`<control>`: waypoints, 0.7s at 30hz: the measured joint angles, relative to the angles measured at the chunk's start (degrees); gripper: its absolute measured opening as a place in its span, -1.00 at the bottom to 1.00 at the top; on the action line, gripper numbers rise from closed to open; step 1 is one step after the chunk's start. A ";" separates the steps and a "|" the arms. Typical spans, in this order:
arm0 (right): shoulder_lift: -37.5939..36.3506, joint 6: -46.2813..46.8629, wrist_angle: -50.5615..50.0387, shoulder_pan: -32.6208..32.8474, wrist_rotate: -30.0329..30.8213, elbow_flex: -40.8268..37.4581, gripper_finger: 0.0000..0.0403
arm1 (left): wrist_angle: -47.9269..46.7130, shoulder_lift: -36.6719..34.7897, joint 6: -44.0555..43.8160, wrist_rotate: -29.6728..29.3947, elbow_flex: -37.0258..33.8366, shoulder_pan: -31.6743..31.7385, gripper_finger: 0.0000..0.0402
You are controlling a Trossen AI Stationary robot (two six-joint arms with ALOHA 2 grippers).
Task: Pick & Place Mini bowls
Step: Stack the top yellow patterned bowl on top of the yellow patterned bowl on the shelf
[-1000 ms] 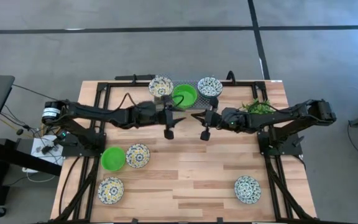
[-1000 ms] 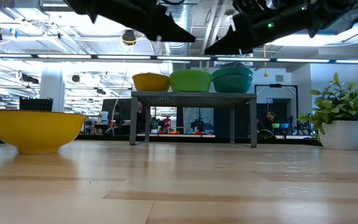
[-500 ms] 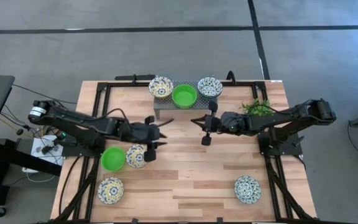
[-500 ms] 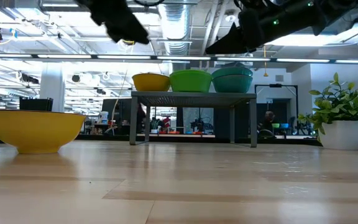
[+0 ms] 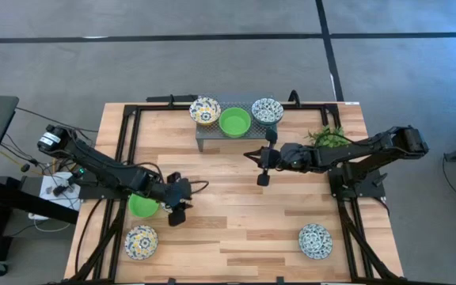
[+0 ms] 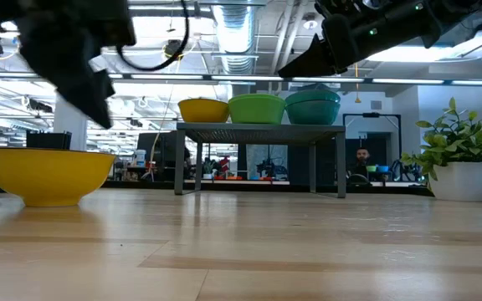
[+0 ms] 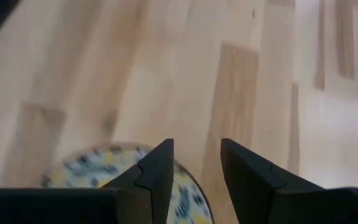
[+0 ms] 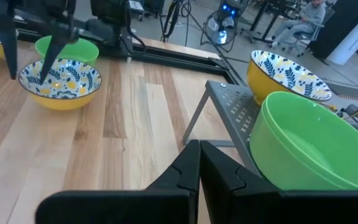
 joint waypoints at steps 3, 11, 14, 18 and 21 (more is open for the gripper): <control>0.00 0.02 -0.10 0.00 0.00 0.00 -0.97 | -0.20 0.02 -3.38 1.96 -1.39 -1.50 -0.33; 0.00 0.15 -0.31 0.00 0.00 0.00 -0.97 | -0.37 0.02 -9.09 3.17 -3.54 -4.40 -0.33; 0.00 0.15 -0.31 0.00 0.00 0.02 -0.97 | -0.31 0.02 -9.16 2.66 -4.86 -4.70 -0.33; 0.00 0.15 -0.31 0.00 0.00 0.02 -0.97 | -0.25 0.02 -10.80 2.42 -6.24 -4.68 -0.33; 0.00 0.15 -0.31 0.00 0.00 0.04 -0.97 | -0.34 0.02 -10.86 2.44 -6.86 -4.67 -0.34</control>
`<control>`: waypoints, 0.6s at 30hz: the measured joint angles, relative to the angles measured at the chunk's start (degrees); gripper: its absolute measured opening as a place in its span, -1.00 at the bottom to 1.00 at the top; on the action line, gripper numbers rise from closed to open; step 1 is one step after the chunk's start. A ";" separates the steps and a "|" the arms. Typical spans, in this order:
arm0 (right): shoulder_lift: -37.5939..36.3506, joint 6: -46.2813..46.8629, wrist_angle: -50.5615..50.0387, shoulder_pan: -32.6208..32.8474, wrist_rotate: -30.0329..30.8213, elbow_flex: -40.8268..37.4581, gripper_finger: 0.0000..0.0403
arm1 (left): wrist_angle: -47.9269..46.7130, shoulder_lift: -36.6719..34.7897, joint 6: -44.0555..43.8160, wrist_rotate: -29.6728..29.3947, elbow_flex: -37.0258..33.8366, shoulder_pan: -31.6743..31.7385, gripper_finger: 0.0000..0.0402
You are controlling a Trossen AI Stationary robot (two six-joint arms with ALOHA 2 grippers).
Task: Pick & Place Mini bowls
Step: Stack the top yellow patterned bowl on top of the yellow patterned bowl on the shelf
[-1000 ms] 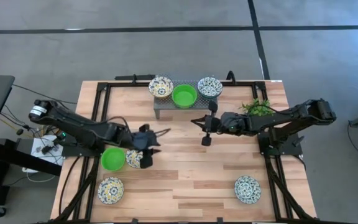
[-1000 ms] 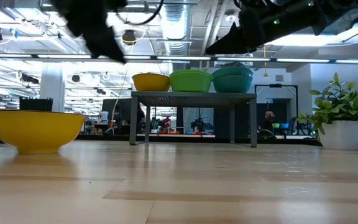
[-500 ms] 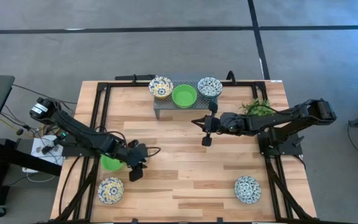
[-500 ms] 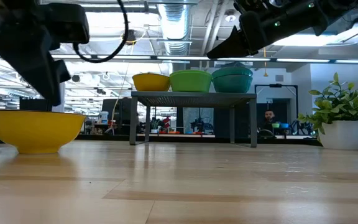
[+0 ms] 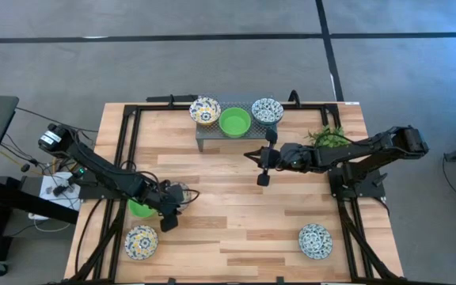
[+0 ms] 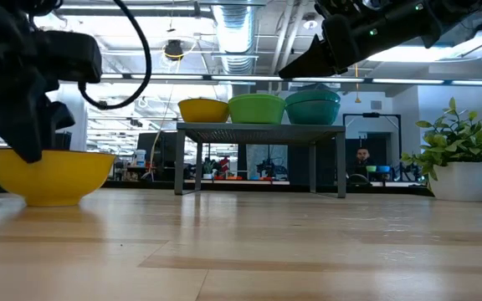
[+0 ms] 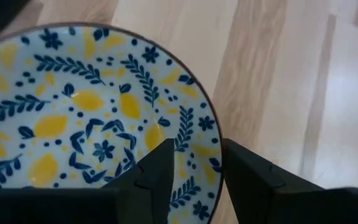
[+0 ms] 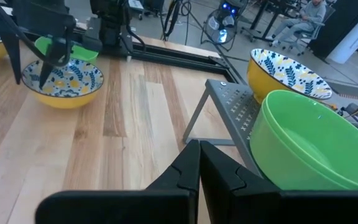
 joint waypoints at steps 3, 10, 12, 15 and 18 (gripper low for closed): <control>0.00 -0.02 -0.01 0.00 0.00 0.02 -0.97 | 0.12 0.00 0.63 -0.04 -0.96 0.00 -0.39; 0.00 -0.02 0.00 0.00 0.00 0.02 -0.97 | 0.65 -0.28 2.44 -1.67 -2.27 -0.01 -0.71; 0.00 -0.02 0.00 0.00 0.00 0.02 -0.97 | 1.73 -0.46 4.17 -3.16 -2.27 -0.01 -0.78; 0.00 -0.02 0.04 0.00 0.00 0.02 -0.97 | 2.77 -0.70 7.07 -4.65 -1.12 0.10 -0.82; 0.00 -0.04 0.07 0.00 0.00 0.02 -0.97 | 3.16 -0.48 10.63 -3.87 1.10 0.84 -0.86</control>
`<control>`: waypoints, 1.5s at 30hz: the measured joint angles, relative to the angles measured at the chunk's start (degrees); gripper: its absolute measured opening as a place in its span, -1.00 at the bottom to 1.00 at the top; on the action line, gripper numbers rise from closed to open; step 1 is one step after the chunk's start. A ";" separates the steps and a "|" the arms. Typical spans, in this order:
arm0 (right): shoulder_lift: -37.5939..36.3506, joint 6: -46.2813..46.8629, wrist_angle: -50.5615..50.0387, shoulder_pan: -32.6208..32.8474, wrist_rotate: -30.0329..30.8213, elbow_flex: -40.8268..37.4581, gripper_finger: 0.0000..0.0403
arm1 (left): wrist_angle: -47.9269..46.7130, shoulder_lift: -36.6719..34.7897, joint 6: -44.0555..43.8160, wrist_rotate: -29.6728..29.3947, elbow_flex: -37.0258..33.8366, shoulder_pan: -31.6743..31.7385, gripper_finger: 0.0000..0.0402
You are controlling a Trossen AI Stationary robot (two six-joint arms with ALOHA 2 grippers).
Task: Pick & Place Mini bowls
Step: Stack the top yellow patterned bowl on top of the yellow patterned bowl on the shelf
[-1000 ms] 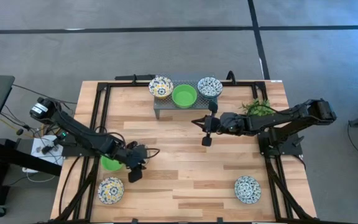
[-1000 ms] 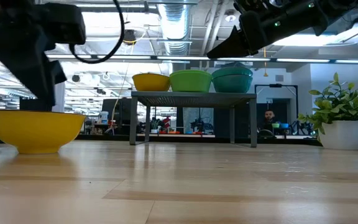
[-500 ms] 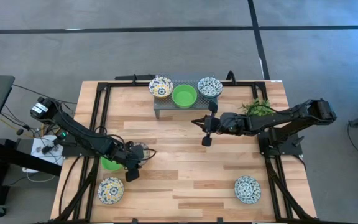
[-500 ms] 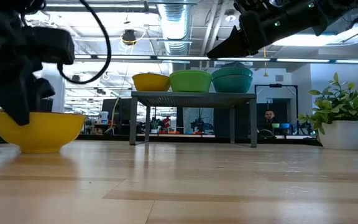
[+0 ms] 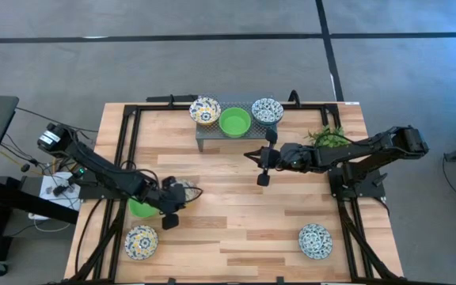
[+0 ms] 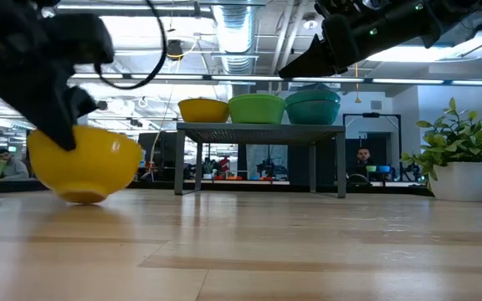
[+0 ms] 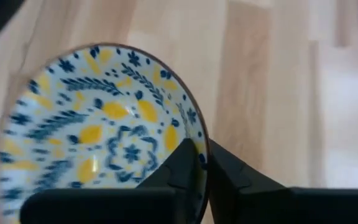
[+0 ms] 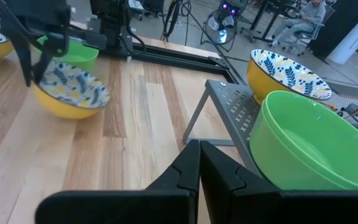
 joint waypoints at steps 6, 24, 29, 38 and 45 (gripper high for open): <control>-0.02 0.00 0.01 -0.01 0.00 0.00 -0.97 | 0.91 0.19 7.51 0.49 4.99 2.44 -0.94; -0.02 -0.11 0.04 -0.01 0.00 0.00 -0.97 | 2.81 0.10 42.28 -9.68 15.61 11.78 -0.92; -0.02 -0.09 0.07 -0.02 0.00 0.00 -0.97 | 2.95 0.04 52.14 -15.45 19.99 14.76 -0.92; -0.02 -0.09 0.08 -0.01 -0.01 0.00 -0.97 | 2.89 0.02 62.18 -16.68 23.03 30.10 -0.90; -0.02 -0.08 0.09 -0.07 -0.01 0.00 -0.97 | 2.86 0.02 62.03 -7.25 23.03 41.69 -0.90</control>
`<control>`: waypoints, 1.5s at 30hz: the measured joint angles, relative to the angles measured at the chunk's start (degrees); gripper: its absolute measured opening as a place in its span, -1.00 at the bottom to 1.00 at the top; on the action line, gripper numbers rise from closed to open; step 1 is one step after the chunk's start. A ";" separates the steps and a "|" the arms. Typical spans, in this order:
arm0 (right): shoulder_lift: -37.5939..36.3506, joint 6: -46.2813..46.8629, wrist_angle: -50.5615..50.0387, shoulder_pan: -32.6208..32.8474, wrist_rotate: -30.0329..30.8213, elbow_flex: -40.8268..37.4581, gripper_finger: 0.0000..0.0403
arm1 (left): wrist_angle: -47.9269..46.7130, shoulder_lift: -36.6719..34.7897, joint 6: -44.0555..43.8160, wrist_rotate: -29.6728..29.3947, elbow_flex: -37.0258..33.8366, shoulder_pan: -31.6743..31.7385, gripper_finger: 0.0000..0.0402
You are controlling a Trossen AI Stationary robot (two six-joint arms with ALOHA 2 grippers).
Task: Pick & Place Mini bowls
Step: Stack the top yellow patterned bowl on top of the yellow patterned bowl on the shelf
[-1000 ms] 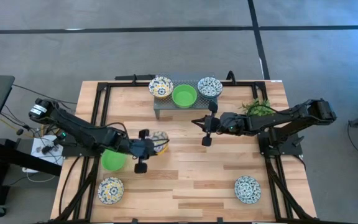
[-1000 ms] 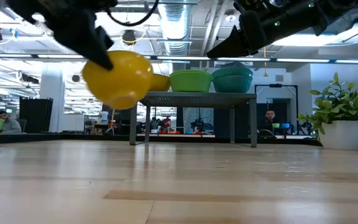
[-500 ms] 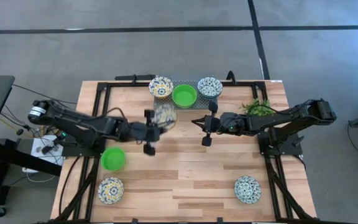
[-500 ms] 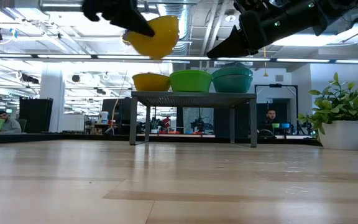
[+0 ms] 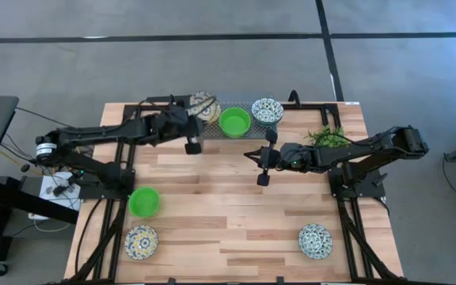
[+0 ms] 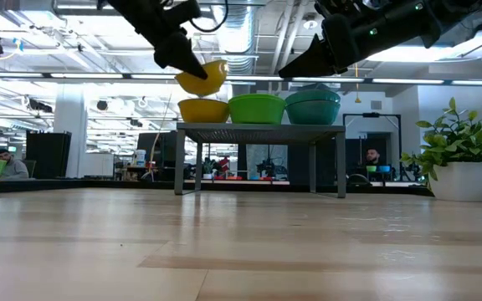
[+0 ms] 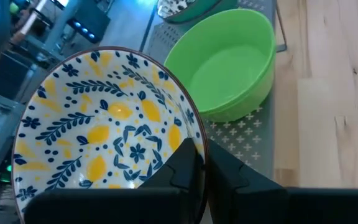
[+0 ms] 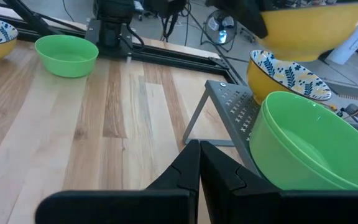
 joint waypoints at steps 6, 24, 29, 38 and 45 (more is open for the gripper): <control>0.00 -0.09 -0.02 0.00 0.01 0.00 -0.97 | 0.11 0.19 -0.13 3.92 -0.10 1.95 -0.90; 0.00 -0.49 0.75 -0.04 -0.08 0.00 -0.97 | 0.86 1.57 -0.17 4.71 -1.44 3.91 -0.89; 0.00 -0.48 1.76 -0.04 -0.16 0.00 -0.97 | 1.18 3.03 0.09 4.89 -1.51 4.65 -0.89; 0.00 -0.47 2.08 0.02 -0.18 0.00 -0.97 | 2.15 5.64 0.11 4.87 -1.51 5.50 -0.88; 0.00 -0.47 2.04 0.02 -0.18 0.00 -0.97 | 2.51 5.75 0.11 4.53 -1.49 5.52 -0.77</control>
